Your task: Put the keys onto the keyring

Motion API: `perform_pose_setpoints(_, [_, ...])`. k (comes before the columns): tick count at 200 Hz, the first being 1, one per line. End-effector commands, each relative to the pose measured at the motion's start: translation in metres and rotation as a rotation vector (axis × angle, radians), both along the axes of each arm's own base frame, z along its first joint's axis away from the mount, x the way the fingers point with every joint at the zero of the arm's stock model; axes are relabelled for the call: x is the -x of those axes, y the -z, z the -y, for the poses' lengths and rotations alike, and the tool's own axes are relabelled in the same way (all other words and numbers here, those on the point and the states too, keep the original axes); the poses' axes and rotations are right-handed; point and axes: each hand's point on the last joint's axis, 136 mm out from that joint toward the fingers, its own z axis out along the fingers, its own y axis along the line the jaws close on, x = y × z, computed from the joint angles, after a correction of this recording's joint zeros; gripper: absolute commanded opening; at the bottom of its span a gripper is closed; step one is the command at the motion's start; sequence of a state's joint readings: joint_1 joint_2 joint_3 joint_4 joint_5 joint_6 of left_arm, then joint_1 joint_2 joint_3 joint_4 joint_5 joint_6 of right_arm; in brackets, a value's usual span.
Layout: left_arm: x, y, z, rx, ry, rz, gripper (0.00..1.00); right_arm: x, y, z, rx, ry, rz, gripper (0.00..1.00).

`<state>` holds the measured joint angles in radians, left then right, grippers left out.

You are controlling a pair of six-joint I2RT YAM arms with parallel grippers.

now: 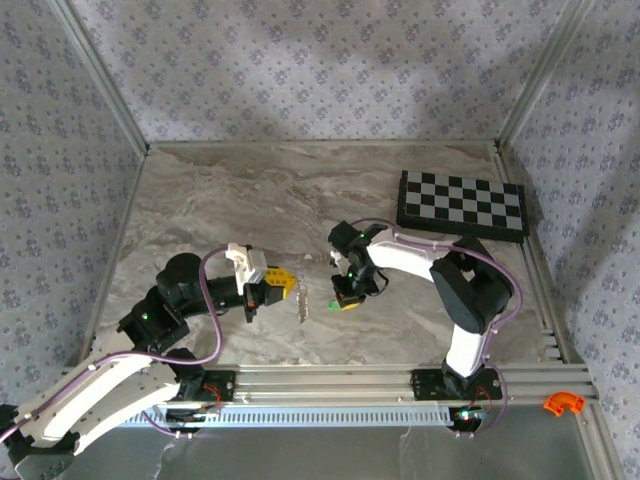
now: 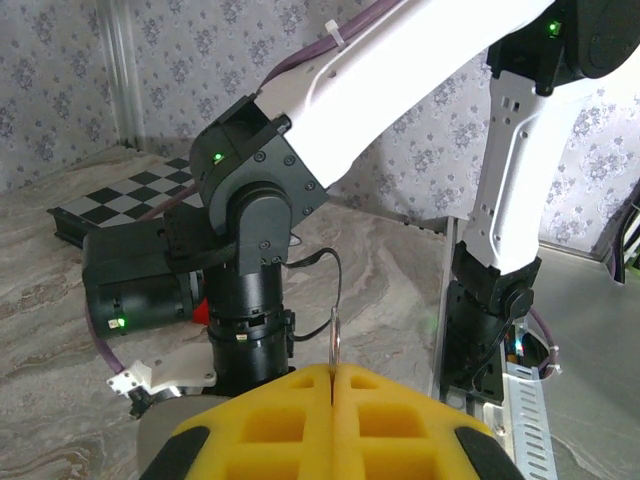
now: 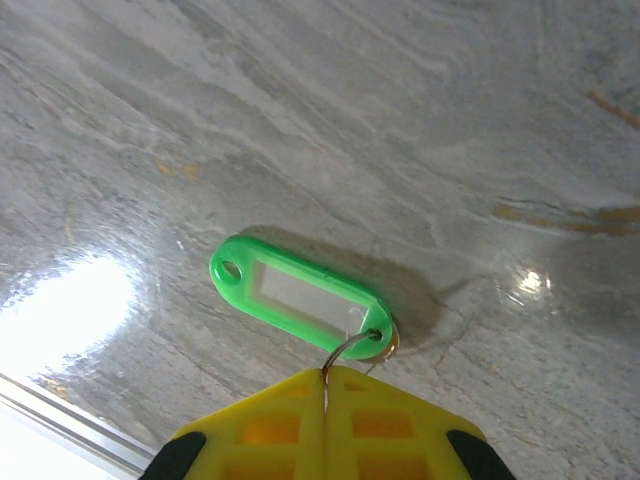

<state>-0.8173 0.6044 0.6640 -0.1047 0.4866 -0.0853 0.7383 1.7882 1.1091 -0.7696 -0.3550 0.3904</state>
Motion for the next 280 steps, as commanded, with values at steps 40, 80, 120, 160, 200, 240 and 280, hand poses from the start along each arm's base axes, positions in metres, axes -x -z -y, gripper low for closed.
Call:
perform_pose_setpoints(40, [0.001, -0.02, 0.001, 0.071, 0.028, 0.024, 0.0, 0.007, -0.002, 0.016, 0.026, 0.077, 0.043, 0.0])
perform_pose_setpoints(80, [0.0, -0.019, 0.001, 0.073, 0.031, 0.021, 0.0, 0.001, -0.012, 0.016, 0.028, 0.081, 0.089, 0.05])
perform_pose_setpoints(120, [0.001, -0.02, 0.001, 0.075, 0.03, 0.024, 0.0, -0.009, -0.018, 0.014, 0.061, 0.071, 0.125, 0.26])
perform_pose_setpoints(160, [0.001, -0.021, 0.0, 0.079, 0.03, 0.025, 0.0, -0.013, -0.014, 0.008, 0.079, 0.081, 0.128, 0.41])
perform_pose_setpoints(200, [0.002, -0.022, -0.001, 0.084, 0.032, 0.028, 0.0, -0.01, -0.007, -0.002, 0.104, 0.053, 0.126, 0.43])
perform_pose_setpoints(240, [0.003, -0.022, -0.001, 0.089, 0.034, 0.029, 0.0, -0.008, -0.004, -0.002, 0.161, 0.012, 0.144, 0.41])
perform_pose_setpoints(280, [0.003, -0.024, -0.001, 0.095, 0.036, 0.031, 0.0, -0.006, -0.001, 0.004, 0.203, -0.009, 0.149, 0.39])
